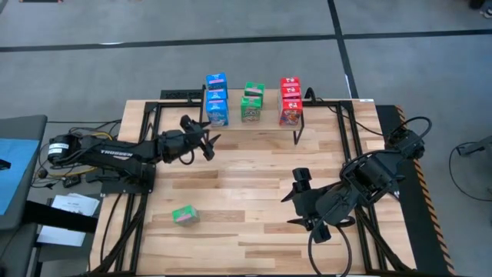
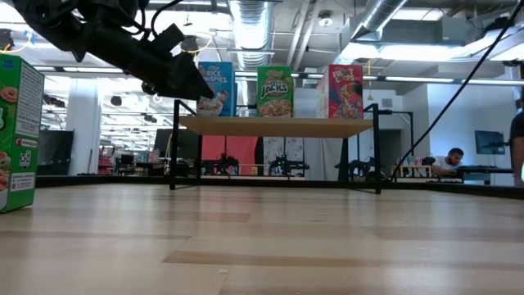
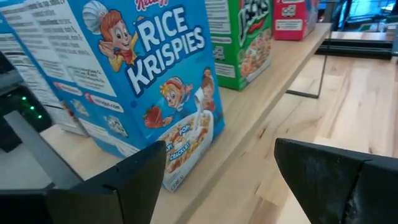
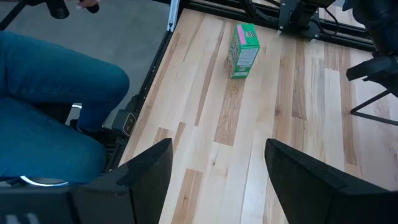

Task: Stack cereal on shelf
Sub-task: Put the blue cereal box on the shelf aligned with the other blue cereal boxes, then put the green cereal box on the shelf aligned with the other green cereal boxes

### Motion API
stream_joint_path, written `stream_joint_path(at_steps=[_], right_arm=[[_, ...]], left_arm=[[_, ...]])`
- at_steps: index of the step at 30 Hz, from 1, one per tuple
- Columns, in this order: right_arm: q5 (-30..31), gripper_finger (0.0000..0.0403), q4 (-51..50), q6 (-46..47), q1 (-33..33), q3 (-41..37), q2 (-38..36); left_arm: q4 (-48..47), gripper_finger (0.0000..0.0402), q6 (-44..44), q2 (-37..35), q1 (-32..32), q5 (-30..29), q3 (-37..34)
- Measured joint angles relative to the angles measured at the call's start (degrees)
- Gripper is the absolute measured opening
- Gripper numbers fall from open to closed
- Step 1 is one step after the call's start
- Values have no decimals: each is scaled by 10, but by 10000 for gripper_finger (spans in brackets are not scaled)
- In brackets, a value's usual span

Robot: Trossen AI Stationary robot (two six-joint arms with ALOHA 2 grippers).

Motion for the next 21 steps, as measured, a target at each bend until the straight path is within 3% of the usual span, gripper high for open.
stream_joint_path(at_steps=[9, 21], right_arm=[[0, 281, 0, 0, 0, 0, 0], [0, 281, 0, 1, 1, 0, 0]], left_arm=[[0, 291, -18, 0, -1, 35, 0], [-1, 291, -72, 0, -74, 33, 0]])
